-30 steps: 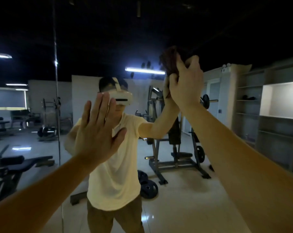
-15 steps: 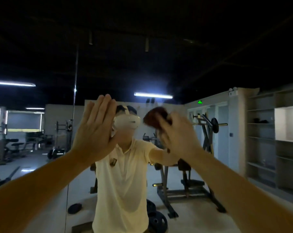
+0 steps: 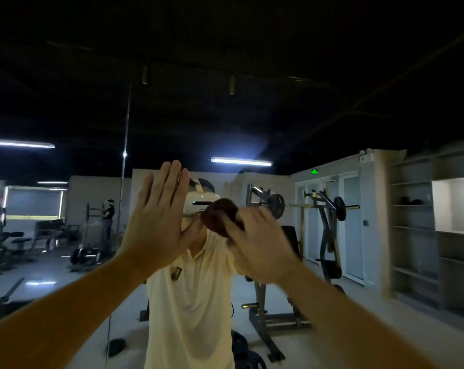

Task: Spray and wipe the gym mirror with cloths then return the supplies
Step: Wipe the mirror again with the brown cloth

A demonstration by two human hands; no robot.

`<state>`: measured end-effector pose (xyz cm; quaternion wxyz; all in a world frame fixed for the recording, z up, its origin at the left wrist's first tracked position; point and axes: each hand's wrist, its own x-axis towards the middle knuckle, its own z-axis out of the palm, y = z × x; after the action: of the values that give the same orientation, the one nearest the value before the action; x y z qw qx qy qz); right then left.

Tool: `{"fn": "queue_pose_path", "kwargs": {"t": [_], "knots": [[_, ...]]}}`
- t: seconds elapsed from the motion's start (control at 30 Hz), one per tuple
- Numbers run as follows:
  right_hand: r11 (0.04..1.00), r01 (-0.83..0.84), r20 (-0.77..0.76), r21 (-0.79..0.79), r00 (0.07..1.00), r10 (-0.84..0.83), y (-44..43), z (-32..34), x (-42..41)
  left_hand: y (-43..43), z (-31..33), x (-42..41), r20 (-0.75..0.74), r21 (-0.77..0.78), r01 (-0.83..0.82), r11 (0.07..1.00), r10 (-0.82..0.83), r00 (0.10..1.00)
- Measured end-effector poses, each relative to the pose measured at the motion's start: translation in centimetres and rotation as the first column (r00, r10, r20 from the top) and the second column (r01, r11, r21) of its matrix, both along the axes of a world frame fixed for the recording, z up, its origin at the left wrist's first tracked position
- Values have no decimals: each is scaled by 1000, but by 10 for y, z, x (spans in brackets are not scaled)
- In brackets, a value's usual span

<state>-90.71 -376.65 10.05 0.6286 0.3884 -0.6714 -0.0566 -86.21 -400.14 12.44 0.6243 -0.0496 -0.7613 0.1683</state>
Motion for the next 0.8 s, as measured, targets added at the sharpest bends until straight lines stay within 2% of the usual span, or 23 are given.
{"fn": "queue_pose_path", "kwargs": {"t": [0.03, 0.1, 0.2, 0.27, 0.3, 0.33, 0.37, 0.47, 0.5, 0.57, 0.6, 0.67, 0.73, 0.8], "knots": [[1000, 21, 32, 11, 999, -22, 10, 18, -2, 1, 1, 1, 3, 3, 12, 1000, -12, 1000], [973, 74, 115, -221, 992, -49, 29, 64, -6, 1, 0, 1, 1, 10, 39, 999, -39, 999], [770, 150, 106, -620, 989, -107, 47, 126, -15, 0, 0, -2, -16, 12, 47, 999, -47, 999], [620, 124, 118, -774, 992, -51, 29, 140, -13, -1, 0, -4, -29, 7, 56, 998, -55, 998], [577, 104, 115, -810, 993, -18, 11, 136, -9, -1, 0, -4, -32, 7, 64, 998, -63, 997], [585, 83, 105, -807, 994, 4, -9, 122, -4, 0, 0, -3, -30, 10, 68, 998, -67, 997], [638, 53, 92, -768, 995, 27, -29, 106, 2, 0, 0, -3, -25, 10, 64, 998, -64, 998], [875, -46, 68, -482, 994, 89, -59, 64, 13, -1, 0, -2, -4, 8, 28, 1000, -28, 1000], [929, -59, 37, -365, 996, 78, -52, 66, 12, -1, 0, -2, 0, 8, 25, 1000, -25, 1000], [976, 53, -49, -212, 997, -64, -18, 83, 6, -1, 0, -2, 2, 13, 34, 999, -35, 999], [963, 134, -41, -235, 988, -148, 3, 92, 1, -1, 0, -2, 5, 15, 41, 999, -41, 999], [864, 226, 80, -450, 974, -213, 53, 106, -12, -1, 0, -2, 5, 19, 55, 998, -55, 998], [695, 227, 163, -682, 974, -158, 85, 111, -20, 1, 0, -1, 4, 25, 52, 998, -52, 999], [562, 246, 215, -790, 969, -123, 76, 116, -24, 1, -1, -2, 6, 28, 38, 999, -38, 999]]}}
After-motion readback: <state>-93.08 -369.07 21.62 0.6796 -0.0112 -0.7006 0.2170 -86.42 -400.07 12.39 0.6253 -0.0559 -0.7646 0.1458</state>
